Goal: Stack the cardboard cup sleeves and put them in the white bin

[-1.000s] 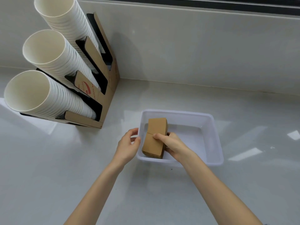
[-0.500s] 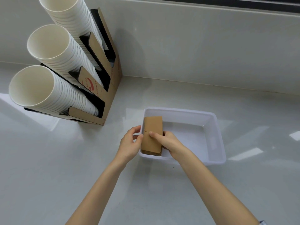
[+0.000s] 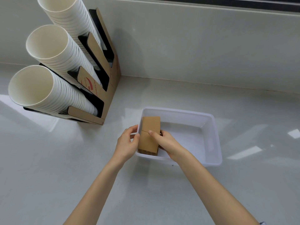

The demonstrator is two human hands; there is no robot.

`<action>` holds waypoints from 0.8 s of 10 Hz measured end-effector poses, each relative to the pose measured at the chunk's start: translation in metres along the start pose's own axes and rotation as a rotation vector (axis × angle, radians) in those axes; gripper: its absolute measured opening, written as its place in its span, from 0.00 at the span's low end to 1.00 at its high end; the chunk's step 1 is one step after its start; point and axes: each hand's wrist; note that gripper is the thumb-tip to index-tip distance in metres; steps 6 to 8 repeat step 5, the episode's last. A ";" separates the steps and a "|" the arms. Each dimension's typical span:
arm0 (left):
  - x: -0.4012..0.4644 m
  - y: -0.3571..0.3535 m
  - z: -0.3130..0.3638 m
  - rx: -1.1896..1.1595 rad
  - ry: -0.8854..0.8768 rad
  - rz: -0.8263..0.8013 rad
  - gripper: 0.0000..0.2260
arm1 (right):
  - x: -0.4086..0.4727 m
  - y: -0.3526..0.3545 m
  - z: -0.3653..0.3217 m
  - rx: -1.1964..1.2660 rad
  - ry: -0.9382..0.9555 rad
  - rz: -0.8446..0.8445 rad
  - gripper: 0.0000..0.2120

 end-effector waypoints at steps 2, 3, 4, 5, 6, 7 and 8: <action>-0.003 -0.002 0.001 0.006 0.000 0.017 0.17 | -0.007 0.007 -0.003 -0.020 0.013 -0.020 0.24; -0.002 0.002 0.002 0.004 0.003 -0.003 0.17 | -0.011 0.012 -0.005 -0.069 0.001 -0.011 0.28; -0.001 0.006 0.008 0.047 0.021 -0.032 0.19 | -0.019 0.022 -0.005 -0.185 0.010 0.006 0.31; -0.004 0.008 0.012 0.110 0.021 -0.018 0.21 | -0.025 0.028 -0.007 -0.254 0.021 0.022 0.30; -0.004 0.008 0.012 0.110 0.021 -0.018 0.21 | -0.025 0.028 -0.007 -0.254 0.021 0.022 0.30; -0.004 0.008 0.012 0.110 0.021 -0.018 0.21 | -0.025 0.028 -0.007 -0.254 0.021 0.022 0.30; -0.004 0.008 0.012 0.110 0.021 -0.018 0.21 | -0.025 0.028 -0.007 -0.254 0.021 0.022 0.30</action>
Point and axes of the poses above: each hand's wrist, its own x-axis towards the middle knuckle, its own y-axis out of the back of the hand, z = x × y, and after that the axes turned 10 degrees about y, right-handed
